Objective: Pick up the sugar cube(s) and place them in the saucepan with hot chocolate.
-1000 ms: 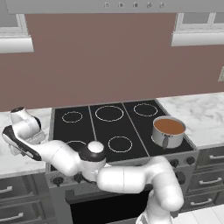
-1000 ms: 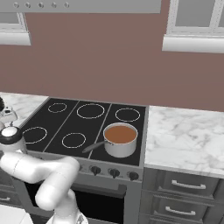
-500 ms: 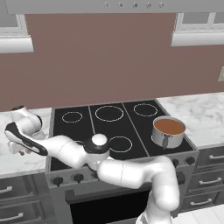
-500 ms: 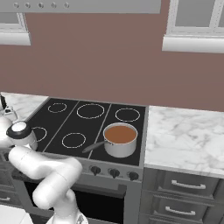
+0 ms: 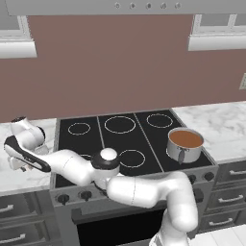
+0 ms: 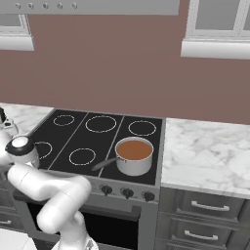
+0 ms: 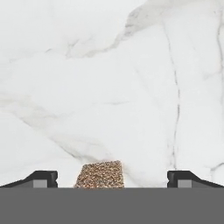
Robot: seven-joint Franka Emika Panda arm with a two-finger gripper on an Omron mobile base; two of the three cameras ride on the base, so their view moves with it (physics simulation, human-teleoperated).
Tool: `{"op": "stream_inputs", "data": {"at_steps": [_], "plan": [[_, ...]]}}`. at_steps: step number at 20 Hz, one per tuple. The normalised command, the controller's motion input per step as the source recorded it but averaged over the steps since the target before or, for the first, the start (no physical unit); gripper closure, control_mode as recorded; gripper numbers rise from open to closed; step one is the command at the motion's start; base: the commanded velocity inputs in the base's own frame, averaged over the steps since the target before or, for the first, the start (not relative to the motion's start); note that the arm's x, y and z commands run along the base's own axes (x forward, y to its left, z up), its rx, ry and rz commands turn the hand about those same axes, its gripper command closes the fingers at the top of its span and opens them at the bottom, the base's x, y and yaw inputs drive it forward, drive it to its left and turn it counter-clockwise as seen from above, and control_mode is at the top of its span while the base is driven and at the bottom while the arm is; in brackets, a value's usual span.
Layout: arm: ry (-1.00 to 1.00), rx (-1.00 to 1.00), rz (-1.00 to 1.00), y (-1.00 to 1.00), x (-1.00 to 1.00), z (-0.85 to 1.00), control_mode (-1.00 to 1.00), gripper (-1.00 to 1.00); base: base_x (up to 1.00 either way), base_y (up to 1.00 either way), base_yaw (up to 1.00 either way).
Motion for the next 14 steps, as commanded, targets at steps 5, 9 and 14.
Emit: {"op": "stream_inputs", "data": {"at_steps": [5, 9, 14], "plan": [[0.00, 0.00, 0.00, 0.00, -0.05, -0.03, -1.00, -1.00, 0.00, 0.00, 0.00], [0.00, 0.00, 0.00, 0.00, 0.00, 0.00, -1.00, 1.00, 0.00, 0.00, 0.00], [0.00, 0.00, 0.00, 0.00, 0.00, -0.01, -1.00, 1.00, 0.00, 0.00, 0.00]]}}
